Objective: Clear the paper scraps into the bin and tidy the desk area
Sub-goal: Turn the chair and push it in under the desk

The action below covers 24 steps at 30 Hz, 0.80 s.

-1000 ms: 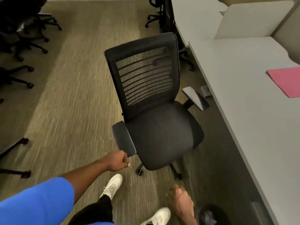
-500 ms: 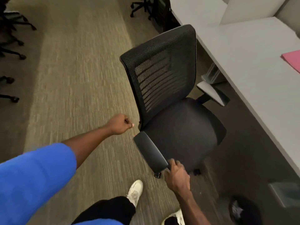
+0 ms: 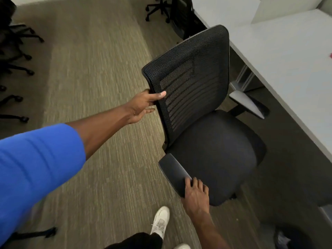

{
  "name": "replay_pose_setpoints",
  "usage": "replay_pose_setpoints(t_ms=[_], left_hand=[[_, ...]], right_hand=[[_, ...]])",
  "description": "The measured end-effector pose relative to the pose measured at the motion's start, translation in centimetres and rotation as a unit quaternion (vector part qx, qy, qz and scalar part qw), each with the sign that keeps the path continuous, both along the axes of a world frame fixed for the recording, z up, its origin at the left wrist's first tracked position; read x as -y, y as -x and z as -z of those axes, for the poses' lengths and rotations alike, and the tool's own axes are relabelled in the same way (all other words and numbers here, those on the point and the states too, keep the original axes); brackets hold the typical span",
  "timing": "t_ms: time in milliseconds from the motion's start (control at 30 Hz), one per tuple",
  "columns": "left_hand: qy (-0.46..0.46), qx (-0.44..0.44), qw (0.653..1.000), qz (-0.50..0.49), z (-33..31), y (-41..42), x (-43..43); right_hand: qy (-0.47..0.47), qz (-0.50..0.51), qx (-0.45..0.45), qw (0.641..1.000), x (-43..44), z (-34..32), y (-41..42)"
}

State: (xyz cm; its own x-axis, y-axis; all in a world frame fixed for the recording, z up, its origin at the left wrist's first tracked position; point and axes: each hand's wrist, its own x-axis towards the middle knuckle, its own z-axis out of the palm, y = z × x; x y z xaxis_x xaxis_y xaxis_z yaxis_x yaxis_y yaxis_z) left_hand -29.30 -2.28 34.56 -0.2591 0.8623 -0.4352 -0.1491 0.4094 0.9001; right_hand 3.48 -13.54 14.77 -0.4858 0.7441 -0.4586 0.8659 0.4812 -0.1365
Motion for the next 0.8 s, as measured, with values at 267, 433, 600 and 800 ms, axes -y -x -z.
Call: replay_pose_setpoints(t_ms=[267, 433, 600, 800], left_hand=[[-0.027, -0.02, 0.999, -0.004, 1.0, -1.7, 2.6], [-0.032, -0.007, 0.999, 0.001, 1.0, -2.9, 6.4], [-0.033, 0.003, 0.999, 0.024, 0.9, -4.7, 11.1], [-0.03, 0.053, 0.995, 0.083, 1.2, -6.3, 16.7]], right_hand=[[-0.009, 0.017, 0.001, 1.0, 0.8, -0.1, -2.5], [-0.011, 0.042, 0.013, 0.999, 1.4, -0.6, -5.0], [0.012, 0.056, 0.019, 0.998, 1.1, -1.7, -7.4], [-0.005, 0.04, -0.099, 0.994, 0.5, -7.4, -4.1]])
